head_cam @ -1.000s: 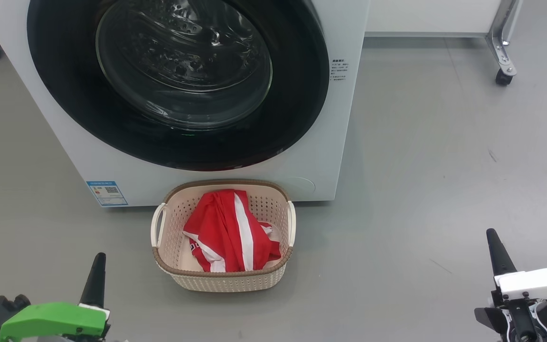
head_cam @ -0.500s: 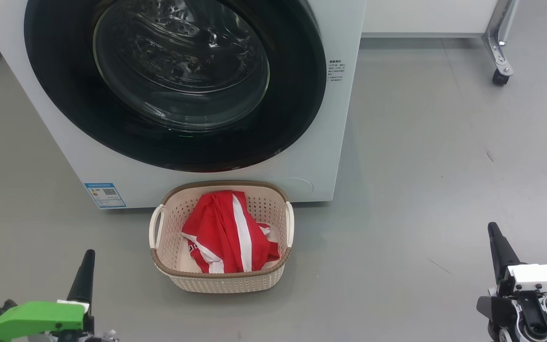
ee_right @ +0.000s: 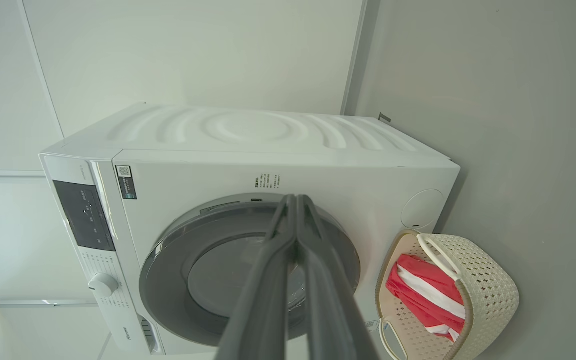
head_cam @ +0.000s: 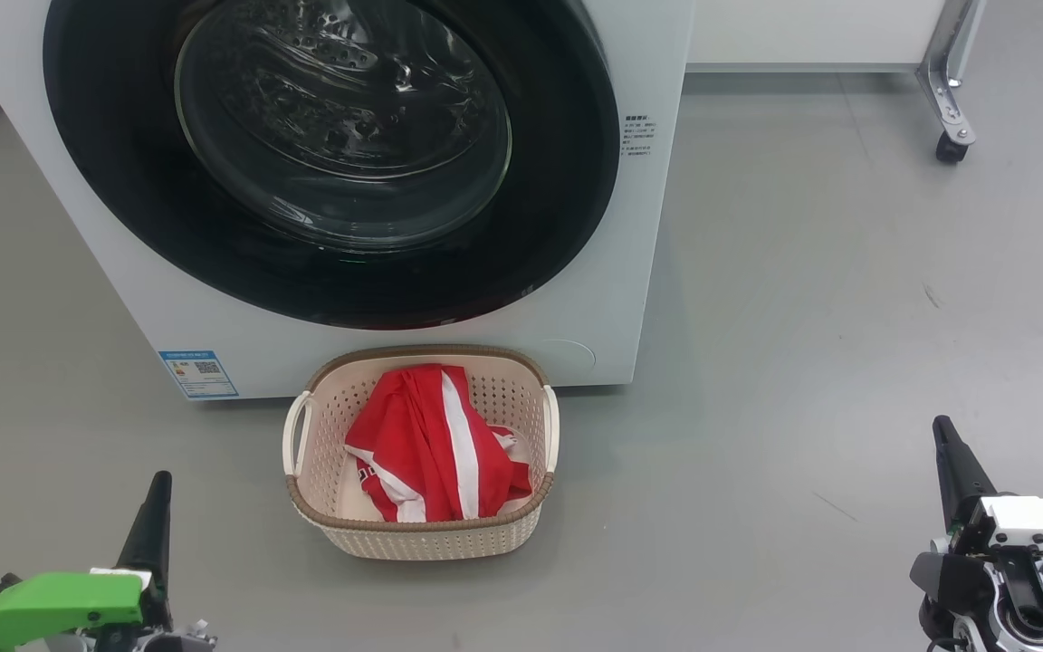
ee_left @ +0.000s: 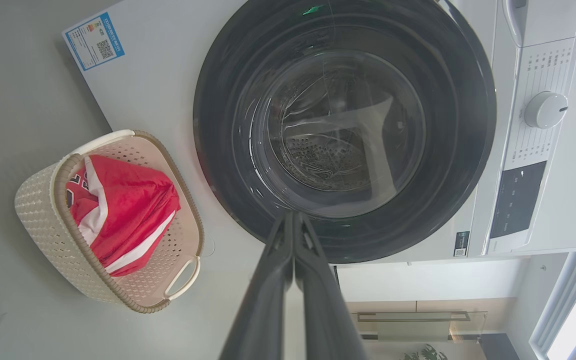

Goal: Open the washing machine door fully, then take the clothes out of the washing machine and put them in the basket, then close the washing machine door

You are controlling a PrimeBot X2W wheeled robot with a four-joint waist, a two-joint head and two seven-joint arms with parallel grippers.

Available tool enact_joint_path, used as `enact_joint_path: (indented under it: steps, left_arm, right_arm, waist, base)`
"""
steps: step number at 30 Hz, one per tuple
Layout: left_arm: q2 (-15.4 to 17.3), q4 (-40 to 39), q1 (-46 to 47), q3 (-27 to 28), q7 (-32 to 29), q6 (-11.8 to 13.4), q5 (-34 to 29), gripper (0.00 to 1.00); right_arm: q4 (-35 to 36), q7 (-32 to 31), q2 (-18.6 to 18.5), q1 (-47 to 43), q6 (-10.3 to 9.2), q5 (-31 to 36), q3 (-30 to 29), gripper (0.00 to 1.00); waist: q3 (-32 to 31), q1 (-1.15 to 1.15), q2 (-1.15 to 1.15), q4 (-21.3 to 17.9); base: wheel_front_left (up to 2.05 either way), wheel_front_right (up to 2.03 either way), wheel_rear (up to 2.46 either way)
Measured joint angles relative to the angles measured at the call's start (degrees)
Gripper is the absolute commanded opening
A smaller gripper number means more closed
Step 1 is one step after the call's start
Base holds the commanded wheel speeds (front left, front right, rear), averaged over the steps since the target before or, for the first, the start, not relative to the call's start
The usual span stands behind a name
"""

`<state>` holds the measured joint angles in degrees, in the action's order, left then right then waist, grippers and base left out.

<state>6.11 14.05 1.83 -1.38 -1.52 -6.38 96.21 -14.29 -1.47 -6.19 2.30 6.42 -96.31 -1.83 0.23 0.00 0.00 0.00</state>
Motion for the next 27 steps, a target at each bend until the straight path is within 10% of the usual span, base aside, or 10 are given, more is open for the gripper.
enact_joint_path:
  steps: [27]
  left_arm:
    - [-0.1,0.8,0.5,0.2,0.0,-0.1,0.0,0.0]
  right_arm:
    - [-0.9,-0.3,0.2,0.7,0.07,0.0,-0.2,0.0]
  waist:
    - [0.0,0.0,0.0,0.0]
  base:
    - [0.0,0.0,0.0]
